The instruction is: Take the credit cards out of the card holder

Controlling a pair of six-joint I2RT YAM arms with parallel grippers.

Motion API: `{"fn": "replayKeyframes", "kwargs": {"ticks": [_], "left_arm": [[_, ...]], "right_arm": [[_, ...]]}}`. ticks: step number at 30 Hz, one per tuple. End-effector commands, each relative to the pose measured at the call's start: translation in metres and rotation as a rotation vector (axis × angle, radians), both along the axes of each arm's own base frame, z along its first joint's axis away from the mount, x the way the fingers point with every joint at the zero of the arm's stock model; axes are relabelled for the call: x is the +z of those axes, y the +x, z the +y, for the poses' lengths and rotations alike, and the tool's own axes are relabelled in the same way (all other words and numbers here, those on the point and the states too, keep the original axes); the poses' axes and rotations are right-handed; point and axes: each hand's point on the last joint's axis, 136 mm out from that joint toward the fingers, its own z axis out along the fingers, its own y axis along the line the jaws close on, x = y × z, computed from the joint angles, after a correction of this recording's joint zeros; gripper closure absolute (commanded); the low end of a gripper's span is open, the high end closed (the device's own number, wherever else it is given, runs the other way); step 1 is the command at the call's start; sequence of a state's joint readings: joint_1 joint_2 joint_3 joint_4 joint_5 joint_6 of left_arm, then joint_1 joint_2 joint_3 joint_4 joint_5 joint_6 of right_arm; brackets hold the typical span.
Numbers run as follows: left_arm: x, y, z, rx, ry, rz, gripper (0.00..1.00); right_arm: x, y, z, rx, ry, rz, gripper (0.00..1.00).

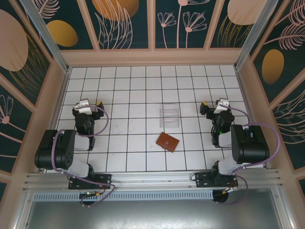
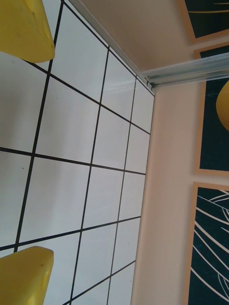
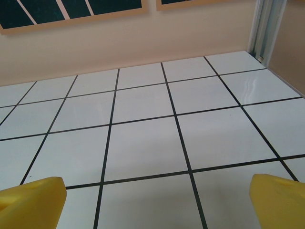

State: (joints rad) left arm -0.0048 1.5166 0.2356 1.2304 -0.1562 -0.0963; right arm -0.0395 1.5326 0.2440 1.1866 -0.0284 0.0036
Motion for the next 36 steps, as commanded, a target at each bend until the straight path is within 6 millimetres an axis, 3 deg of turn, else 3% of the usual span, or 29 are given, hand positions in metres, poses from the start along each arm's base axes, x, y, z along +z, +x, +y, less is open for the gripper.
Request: {"fn": "replayKeyframes", "kwargs": {"ticks": [1, 29, 36], "left_arm": [[0.009, 0.002, -0.003, -0.017, 0.013, -0.034, 0.01], [0.011, 0.001, -0.003, -0.018, 0.014, -0.041, 0.01], [0.030, 0.028, -0.002, 0.060, -0.027, 0.122, 0.02]], "right_arm": [[0.008, 0.001, 0.002, 0.007, 0.005, -0.038, 0.01], [0.010, 0.003, 0.001, -0.003, 0.003, -0.037, 0.01], [0.019, 0.025, 0.011, 0.009, 0.001, 0.124, 0.01]]}}
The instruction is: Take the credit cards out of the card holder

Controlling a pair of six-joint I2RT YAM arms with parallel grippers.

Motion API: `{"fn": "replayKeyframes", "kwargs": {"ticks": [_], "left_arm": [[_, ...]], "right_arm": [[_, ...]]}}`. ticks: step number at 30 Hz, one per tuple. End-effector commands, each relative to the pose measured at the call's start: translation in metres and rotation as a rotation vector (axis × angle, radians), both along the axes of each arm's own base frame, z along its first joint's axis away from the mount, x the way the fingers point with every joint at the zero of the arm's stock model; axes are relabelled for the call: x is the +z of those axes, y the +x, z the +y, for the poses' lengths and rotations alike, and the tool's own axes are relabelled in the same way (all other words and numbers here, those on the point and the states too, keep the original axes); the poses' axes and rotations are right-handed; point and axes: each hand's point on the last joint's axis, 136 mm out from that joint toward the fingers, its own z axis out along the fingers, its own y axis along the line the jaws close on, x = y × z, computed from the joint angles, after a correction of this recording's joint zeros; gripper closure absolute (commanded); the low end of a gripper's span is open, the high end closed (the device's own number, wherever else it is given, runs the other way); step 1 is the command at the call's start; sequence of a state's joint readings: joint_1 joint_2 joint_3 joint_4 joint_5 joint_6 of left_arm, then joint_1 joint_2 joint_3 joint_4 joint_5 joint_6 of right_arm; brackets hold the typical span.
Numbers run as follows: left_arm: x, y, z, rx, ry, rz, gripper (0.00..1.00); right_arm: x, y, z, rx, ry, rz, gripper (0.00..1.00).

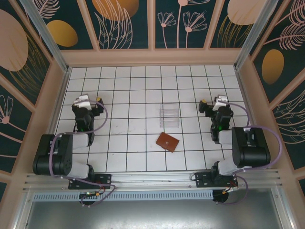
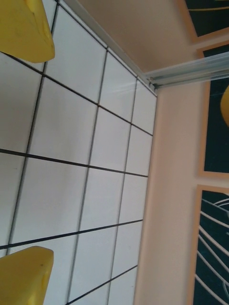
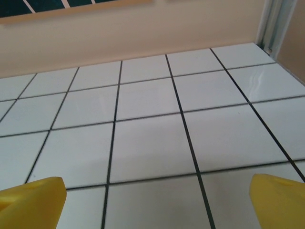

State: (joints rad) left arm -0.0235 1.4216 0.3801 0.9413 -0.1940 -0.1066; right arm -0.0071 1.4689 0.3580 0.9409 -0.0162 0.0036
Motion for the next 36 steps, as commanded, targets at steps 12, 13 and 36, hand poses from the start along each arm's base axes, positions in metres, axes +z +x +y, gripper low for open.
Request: {"fn": "replayKeyframes", "kwargs": {"ticks": [12, 13, 36], "left_arm": [[-0.016, 0.018, -0.134, -0.288, -0.285, 0.478, 0.05], [-0.019, 0.012, -0.150, -0.329, -0.287, 0.514, 0.05], [-0.046, -0.068, -0.256, -0.625, -0.455, 0.726, 0.11]], "right_arm": [[0.011, -0.006, 0.079, 0.147, 0.167, 0.501, 0.21], [0.007, -0.011, 0.088, 0.174, 0.173, 0.549, 0.25], [-0.042, -0.051, 0.176, 0.331, 0.245, 0.869, 0.61]]}}
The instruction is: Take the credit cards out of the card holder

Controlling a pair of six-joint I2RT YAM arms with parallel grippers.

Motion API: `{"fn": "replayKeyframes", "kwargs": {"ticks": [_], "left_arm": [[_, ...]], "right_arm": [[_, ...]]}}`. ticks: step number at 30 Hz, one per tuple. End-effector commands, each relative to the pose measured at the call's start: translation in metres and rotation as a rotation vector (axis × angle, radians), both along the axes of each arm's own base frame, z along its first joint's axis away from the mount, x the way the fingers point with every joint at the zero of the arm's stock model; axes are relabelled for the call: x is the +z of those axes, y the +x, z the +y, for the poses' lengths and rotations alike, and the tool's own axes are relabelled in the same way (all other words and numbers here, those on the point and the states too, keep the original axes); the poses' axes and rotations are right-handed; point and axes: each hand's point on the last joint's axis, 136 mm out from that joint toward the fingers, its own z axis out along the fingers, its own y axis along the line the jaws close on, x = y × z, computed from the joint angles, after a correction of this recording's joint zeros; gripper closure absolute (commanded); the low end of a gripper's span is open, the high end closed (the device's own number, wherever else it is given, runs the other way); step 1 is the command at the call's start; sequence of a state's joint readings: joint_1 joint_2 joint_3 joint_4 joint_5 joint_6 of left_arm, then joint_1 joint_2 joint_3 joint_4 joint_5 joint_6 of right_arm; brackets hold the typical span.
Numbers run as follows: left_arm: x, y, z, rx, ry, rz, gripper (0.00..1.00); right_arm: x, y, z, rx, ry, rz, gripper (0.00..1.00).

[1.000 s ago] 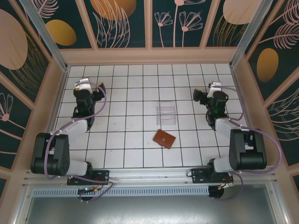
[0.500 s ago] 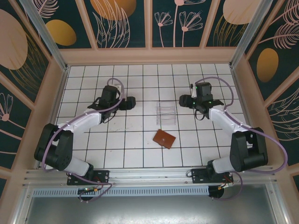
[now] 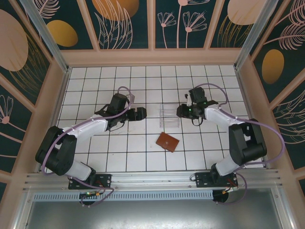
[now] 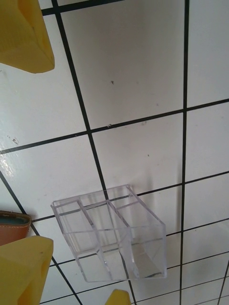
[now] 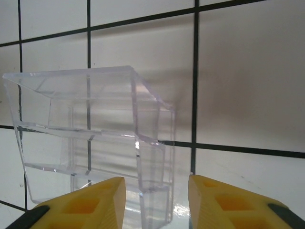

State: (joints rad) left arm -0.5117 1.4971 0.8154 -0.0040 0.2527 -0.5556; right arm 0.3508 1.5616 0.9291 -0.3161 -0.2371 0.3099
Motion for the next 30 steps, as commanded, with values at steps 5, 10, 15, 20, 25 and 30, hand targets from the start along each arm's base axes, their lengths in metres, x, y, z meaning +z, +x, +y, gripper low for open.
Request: {"fn": "replayKeyframes", "kwargs": {"ticks": [5, 10, 15, 20, 25, 30], "left_arm": [[0.002, -0.003, 0.007, 0.026, 0.018, -0.011, 0.11], [0.001, -0.005, 0.010, 0.034, 0.030, -0.011, 0.11], [-0.001, -0.005, 0.011, 0.037, 0.035, -0.010, 0.11], [0.001, -0.004, 0.015, 0.044, 0.052, -0.021, 0.11], [0.006, -0.002, 0.025, 0.086, 0.083, -0.052, 0.11], [0.009, -0.004, 0.036, 0.127, 0.106, -0.076, 0.11]], "right_arm": [[-0.001, 0.008, 0.014, 0.005, -0.016, 0.020, 0.65], [-0.008, 0.008, 0.010, -0.012, -0.044, 0.038, 0.72], [-0.011, 0.008, 0.011, -0.017, -0.048, 0.048, 0.76], [-0.006, 0.010, 0.018, -0.019, -0.063, 0.037, 0.83], [-0.001, 0.015, 0.032, -0.036, -0.097, 0.028, 0.87], [0.004, 0.025, 0.061, -0.044, -0.090, 0.014, 0.90]]}}
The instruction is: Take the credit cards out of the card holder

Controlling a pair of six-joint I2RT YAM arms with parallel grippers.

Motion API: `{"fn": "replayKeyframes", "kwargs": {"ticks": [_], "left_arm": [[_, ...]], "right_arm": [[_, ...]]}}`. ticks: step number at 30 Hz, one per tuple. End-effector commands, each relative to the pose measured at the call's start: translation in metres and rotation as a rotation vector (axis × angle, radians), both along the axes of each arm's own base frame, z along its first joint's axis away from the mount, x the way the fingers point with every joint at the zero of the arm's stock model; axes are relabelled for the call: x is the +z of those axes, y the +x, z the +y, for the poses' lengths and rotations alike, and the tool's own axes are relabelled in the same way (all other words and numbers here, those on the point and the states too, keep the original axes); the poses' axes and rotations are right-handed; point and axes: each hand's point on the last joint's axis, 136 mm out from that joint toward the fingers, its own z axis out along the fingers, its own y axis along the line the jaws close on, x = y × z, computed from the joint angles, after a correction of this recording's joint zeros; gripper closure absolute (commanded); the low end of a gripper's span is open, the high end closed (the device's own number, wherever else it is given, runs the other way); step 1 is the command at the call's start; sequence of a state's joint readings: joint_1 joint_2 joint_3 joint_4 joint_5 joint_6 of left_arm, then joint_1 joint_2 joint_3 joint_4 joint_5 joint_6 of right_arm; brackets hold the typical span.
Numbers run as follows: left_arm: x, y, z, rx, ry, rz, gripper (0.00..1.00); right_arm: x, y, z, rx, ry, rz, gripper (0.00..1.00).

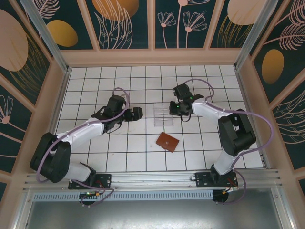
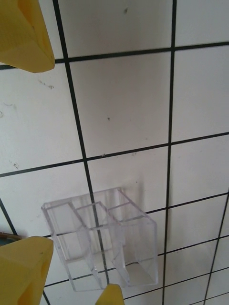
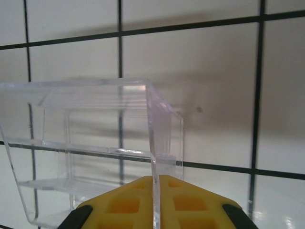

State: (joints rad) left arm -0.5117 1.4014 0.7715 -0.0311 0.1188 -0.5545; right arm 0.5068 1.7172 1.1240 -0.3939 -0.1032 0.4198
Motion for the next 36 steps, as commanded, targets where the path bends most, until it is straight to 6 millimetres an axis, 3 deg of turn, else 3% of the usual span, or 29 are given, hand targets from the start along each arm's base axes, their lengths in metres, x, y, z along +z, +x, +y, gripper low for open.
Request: {"fn": "replayKeyframes", "kwargs": {"ticks": [1, 4, 8, 14, 20, 24, 28, 31, 36], "left_arm": [[-0.002, -0.004, 0.011, 0.034, 0.039, -0.009, 0.10], [-0.004, -0.006, 0.015, 0.041, 0.049, -0.004, 0.10], [-0.008, -0.010, 0.018, 0.046, 0.063, 0.001, 0.10], [-0.010, -0.012, 0.020, 0.041, 0.068, 0.006, 0.10], [-0.011, -0.013, 0.018, 0.032, 0.068, 0.010, 0.09], [-0.010, -0.013, 0.014, 0.012, 0.062, 0.020, 0.09], [-0.005, -0.015, 0.009, -0.017, 0.048, 0.027, 0.11], [-0.003, -0.020, 0.000, -0.054, 0.019, 0.040, 0.12], [-0.003, -0.030, -0.020, -0.126, -0.015, 0.066, 0.17]], "right_arm": [[0.005, 0.014, 0.014, -0.047, -0.011, -0.013, 0.91], [0.004, 0.019, 0.040, -0.041, 0.003, -0.015, 0.93], [0.002, 0.031, 0.057, -0.062, 0.024, -0.023, 0.93], [0.003, 0.051, 0.063, -0.068, -0.007, -0.044, 0.93], [0.002, 0.058, 0.064, -0.053, -0.031, -0.041, 0.92], [0.007, 0.059, 0.064, -0.054, -0.027, -0.047, 0.79], [0.027, 0.056, 0.062, -0.054, -0.011, -0.068, 0.66], [0.042, 0.049, 0.053, -0.063, -0.020, -0.091, 0.62], [0.056, 0.015, 0.030, -0.075, -0.021, -0.077, 0.55]]}}
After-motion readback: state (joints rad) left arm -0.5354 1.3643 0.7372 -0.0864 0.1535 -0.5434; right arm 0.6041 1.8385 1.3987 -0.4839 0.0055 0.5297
